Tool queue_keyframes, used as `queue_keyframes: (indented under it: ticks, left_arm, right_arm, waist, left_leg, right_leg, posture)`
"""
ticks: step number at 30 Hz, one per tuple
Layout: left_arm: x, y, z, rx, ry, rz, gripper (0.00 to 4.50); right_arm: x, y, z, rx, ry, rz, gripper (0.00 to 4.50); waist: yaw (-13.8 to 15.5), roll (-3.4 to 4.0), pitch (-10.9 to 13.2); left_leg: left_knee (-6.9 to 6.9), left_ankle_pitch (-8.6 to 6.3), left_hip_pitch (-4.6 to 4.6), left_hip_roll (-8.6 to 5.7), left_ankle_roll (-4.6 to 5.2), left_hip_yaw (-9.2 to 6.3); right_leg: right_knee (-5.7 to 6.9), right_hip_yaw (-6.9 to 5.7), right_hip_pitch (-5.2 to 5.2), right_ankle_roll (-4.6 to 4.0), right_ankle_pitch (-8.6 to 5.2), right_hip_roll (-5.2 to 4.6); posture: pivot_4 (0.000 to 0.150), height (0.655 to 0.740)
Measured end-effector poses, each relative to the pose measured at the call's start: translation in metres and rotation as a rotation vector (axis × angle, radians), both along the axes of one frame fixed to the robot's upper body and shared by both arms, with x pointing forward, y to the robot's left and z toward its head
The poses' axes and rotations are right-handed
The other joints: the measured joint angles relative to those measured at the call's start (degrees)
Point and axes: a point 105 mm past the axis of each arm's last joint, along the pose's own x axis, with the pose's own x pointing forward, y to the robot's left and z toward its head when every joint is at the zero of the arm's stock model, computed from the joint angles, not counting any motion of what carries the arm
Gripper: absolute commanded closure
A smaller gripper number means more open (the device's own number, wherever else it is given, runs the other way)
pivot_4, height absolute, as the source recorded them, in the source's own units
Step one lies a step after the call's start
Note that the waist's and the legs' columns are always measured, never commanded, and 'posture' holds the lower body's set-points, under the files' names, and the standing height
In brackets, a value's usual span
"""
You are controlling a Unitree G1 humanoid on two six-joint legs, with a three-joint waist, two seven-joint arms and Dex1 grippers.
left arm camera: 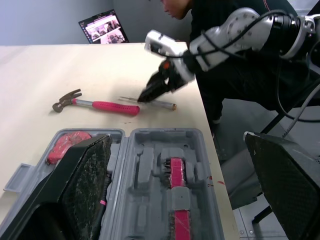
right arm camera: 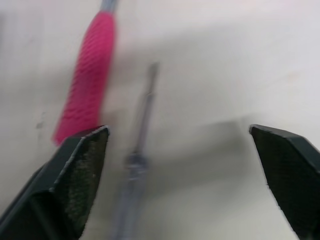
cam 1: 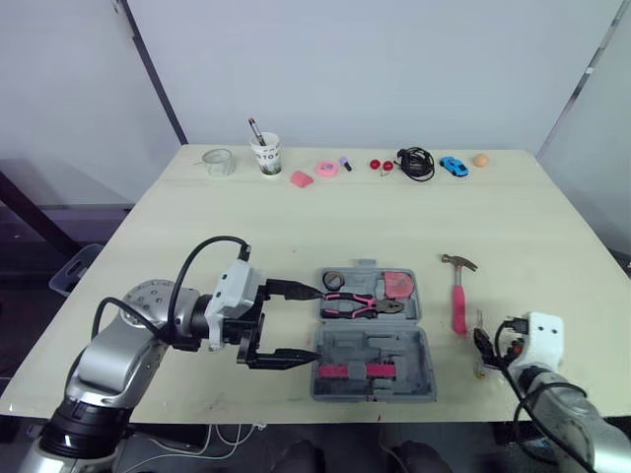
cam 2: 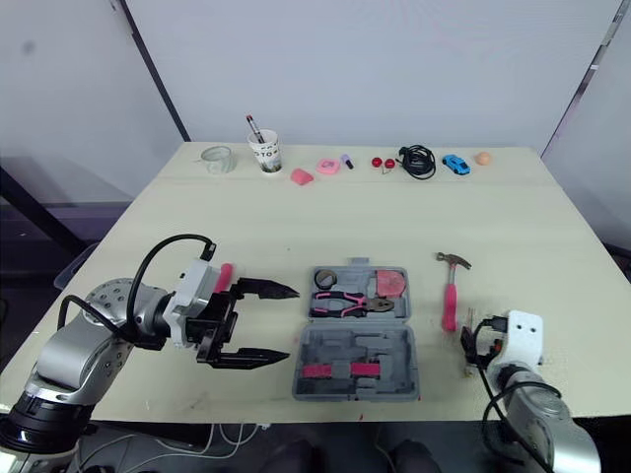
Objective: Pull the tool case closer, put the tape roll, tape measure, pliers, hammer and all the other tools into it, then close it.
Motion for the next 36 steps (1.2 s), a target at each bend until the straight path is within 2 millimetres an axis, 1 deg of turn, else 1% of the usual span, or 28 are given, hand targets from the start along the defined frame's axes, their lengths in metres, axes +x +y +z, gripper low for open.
queue_keyframes:
  ticks: [3, 6, 7, 9, 10, 11, 13, 14, 16, 17, 18, 19, 20, 21, 22, 23, 24, 25, 29, 32, 36]
  left_arm:
    - [0.0, 0.0, -0.001, 0.0, 0.002, 0.002, 0.0]
    - [0.0, 0.001, -0.002, -0.001, 0.005, 0.006, 0.0]
    - [-0.001, 0.001, -0.002, -0.002, 0.008, 0.009, 0.0]
    - [-0.001, 0.001, -0.002, -0.004, 0.006, 0.009, 0.0]
    - [-0.001, 0.0, -0.002, -0.006, 0.004, 0.007, 0.0]
    - [-0.001, 0.0, -0.002, -0.008, 0.003, 0.006, 0.0]
    - [-0.001, 0.0, -0.002, -0.01, 0.001, 0.002, 0.0]
    - [-0.001, 0.0, -0.002, -0.011, 0.001, 0.002, 0.0]
    - [0.0, 0.0, -0.002, -0.013, 0.001, 0.002, 0.0]
    - [0.0, 0.0, -0.003, -0.014, 0.002, 0.002, 0.0]
    - [0.0, 0.0, -0.003, -0.014, 0.002, 0.002, 0.0]
    - [0.0, 0.001, -0.003, -0.015, 0.003, 0.003, 0.0]
    - [0.0, 0.0, -0.003, -0.016, 0.003, 0.003, 0.0]
    - [0.0, 0.001, -0.003, -0.017, 0.004, 0.004, 0.0]
    - [0.0, 0.0, -0.003, -0.017, 0.004, 0.003, 0.0]
    - [0.0, 0.0, -0.004, -0.018, 0.006, 0.004, 0.0]
    - [-0.001, 0.001, -0.004, -0.018, 0.009, 0.004, 0.0]
    - [-0.001, 0.0, -0.004, -0.018, 0.01, 0.003, 0.0]
    - [-0.003, 0.0, -0.005, -0.014, 0.028, 0.001, 0.0]
    - [-0.004, 0.0, -0.004, -0.016, 0.031, -0.003, 0.0]
    - [-0.007, 0.002, -0.004, -0.014, 0.057, -0.018, 0.0]
  right_arm:
    - [0.0, -0.005, 0.021, -0.055, -0.052, 0.061, 0.05]
    - [0.0, -0.008, 0.028, -0.094, -0.053, 0.133, 0.05]
    - [0.0, -0.01, 0.034, -0.139, -0.042, 0.241, 0.05]
    - [0.001, -0.013, 0.044, -0.201, -0.036, 0.372, 0.05]
    - [0.003, -0.012, 0.05, -0.245, -0.03, 0.483, 0.05]
    - [0.003, -0.01, 0.053, -0.266, -0.028, 0.546, 0.05]
    - [0.002, -0.002, 0.056, -0.313, -0.014, 0.738, 0.05]
    - [0.002, 0.0, 0.057, -0.317, -0.009, 0.776, 0.05]
    - [0.002, 0.006, 0.058, -0.346, 0.012, 0.935, 0.05]
    - [0.001, 0.007, 0.059, -0.388, 0.042, 1.062, 0.05]
    - [0.001, 0.007, 0.059, -0.395, 0.045, 1.084, 0.05]
    - [0.001, 0.007, 0.06, -0.432, 0.061, 1.167, 0.05]
    - [0.001, 0.007, 0.06, -0.452, 0.069, 1.203, 0.05]
    - [0.002, 0.008, 0.06, -0.502, 0.087, 1.307, 0.05]
    - [0.002, 0.008, 0.06, -0.526, 0.093, 1.351, 0.05]
    - [0.002, 0.008, 0.059, -0.544, 0.102, 1.388, 0.05]
    - [0.003, 0.01, 0.056, -0.58, 0.128, 1.496, 0.05]
    - [0.002, 0.011, 0.055, -0.591, 0.133, 1.524, 0.05]
    - [0.011, 0.015, 0.048, -0.779, 0.155, 1.784, 0.05]
    - [0.018, 0.016, 0.043, -0.905, 0.165, 1.919, 0.05]
    - [0.028, 0.018, 0.036, -1.022, 0.186, 2.039, 0.05]
  waist:
    - [-0.1, -0.01, 0.0]
    - [-0.02, 0.0, 0.0]
    - [0.0, 0.02, 0.02]
    - [0.03, 0.0, 0.05]
    - [0.03, -0.01, 0.06]
    - [0.0, -0.01, 0.06]
    - [-0.01, -0.03, 0.07]
    - [0.0, -0.04, 0.07]
    - [0.07, -0.05, 0.08]
    - [0.09, -0.05, 0.1]
    - [0.1, -0.05, 0.11]
    - [0.11, -0.08, 0.12]
    - [0.11, -0.07, 0.15]
    - [0.09, -0.11, 0.16]
    - [0.11, -0.09, 0.21]
    - [0.12, -0.11, 0.21]
    - [0.12, -0.14, 0.26]
    - [0.12, -0.13, 0.28]
    - [0.03, -0.11, 0.36]
    - [0.13, -0.11, 0.38]
    - [0.07, -0.1, 0.42]
  left_leg:
    - [0.0, 0.0, 0.02, 0.02, 0.0, 0.0]
    - [0.0, 0.0, 0.02, 0.01, 0.0, 0.03]
    - [0.03, 0.0, 0.01, -0.01, 0.0, 0.04]
    - [0.07, 0.0, 0.01, -0.04, 0.0, 0.07]
    - [0.08, 0.0, 0.02, -0.05, 0.0, 0.08]
    - [0.07, 0.0, 0.02, -0.05, 0.01, 0.06]
    - [0.08, 0.0, 0.02, -0.03, 0.01, 0.04]
    - [0.09, 0.0, 0.02, -0.02, 0.01, 0.03]
    - [0.1, 0.0, 0.01, -0.02, 0.01, 0.03]
    - [0.12, 0.0, 0.0, -0.03, 0.01, 0.04]
    - [0.12, 0.0, 0.0, -0.03, 0.01, 0.04]
    - [0.14, 0.0, 0.0, -0.02, 0.01, 0.04]
    - [0.15, 0.0, 0.0, -0.02, 0.01, 0.05]
    - [0.18, 0.0, 0.02, -0.02, 0.01, 0.05]
    - [0.17, 0.0, 0.0, -0.02, 0.01, 0.04]
    - [0.18, 0.0, 0.02, -0.02, 0.01, 0.04]
    - [0.18, 0.0, 0.01, -0.01, 0.01, 0.04]
    - [0.18, 0.0, 0.01, -0.01, 0.01, 0.05]
    - [0.19, 0.0, 0.03, 0.0, 0.01, 0.07]
    - [0.2, 0.0, 0.03, 0.0, 0.0, 0.08]
    - [0.21, 0.01, 0.03, 0.0, 0.0, 0.11]
  right_leg:
    - [0.01, 0.0, 0.0, 0.0, 0.0, 0.04]
    - [0.0, 0.0, 0.0, 0.0, 0.0, 0.03]
    - [-0.01, 0.04, 0.01, 0.0, 0.0, 0.02]
    - [-0.05, 0.09, 0.08, -0.02, -0.01, 0.05]
    - [-0.05, 0.09, 0.09, -0.01, -0.01, 0.06]
    - [-0.05, 0.09, 0.09, -0.02, -0.01, 0.07]
    - [-0.05, 0.07, 0.09, -0.01, -0.01, 0.11]
    - [-0.04, 0.07, 0.09, 0.01, 0.0, 0.13]
    - [-0.04, 0.07, 0.09, 0.07, 0.04, 0.14]
    - [-0.04, 0.07, 0.09, 0.08, 0.04, 0.13]
    - [-0.04, 0.07, 0.09, 0.07, 0.03, 0.13]
    - [-0.04, 0.07, 0.1, 0.06, 0.03, 0.13]
    - [-0.04, 0.07, 0.09, 0.06, 0.03, 0.13]
    - [-0.04, 0.07, 0.1, 0.07, 0.04, 0.13]
    - [-0.04, 0.07, 0.1, 0.07, 0.04, 0.13]
    - [-0.03, 0.07, 0.11, 0.08, 0.04, 0.14]
    - [-0.03, 0.07, 0.1, 0.09, 0.05, 0.14]
    - [-0.03, 0.07, 0.1, 0.1, 0.06, 0.13]
    - [-0.02, 0.07, 0.1, 0.1, 0.06, 0.13]
    - [-0.02, 0.07, 0.1, 0.09, 0.06, 0.13]
    - [-0.01, 0.08, 0.1, 0.05, 0.05, 0.12]
  posture:
    - [0.15, 0.74]
    - [0.15, 0.74]
    - [0.15, 0.74]
    - [0.15, 0.74]
    - [0.15, 0.74]
    - [0.15, 0.74]
    - [0.15, 0.74]
    - [0.15, 0.74]
    - [0.15, 0.74]
    - [0.15, 0.74]
    - [0.15, 0.74]
    - [0.15, 0.74]
    - [0.15, 0.74]
    - [0.15, 0.74]
    - [0.15, 0.74]
    - [0.15, 0.74]
    - [0.15, 0.74]
    - [0.15, 0.74]
    - [0.15, 0.74]
    - [0.15, 0.74]
    - [0.15, 0.74]
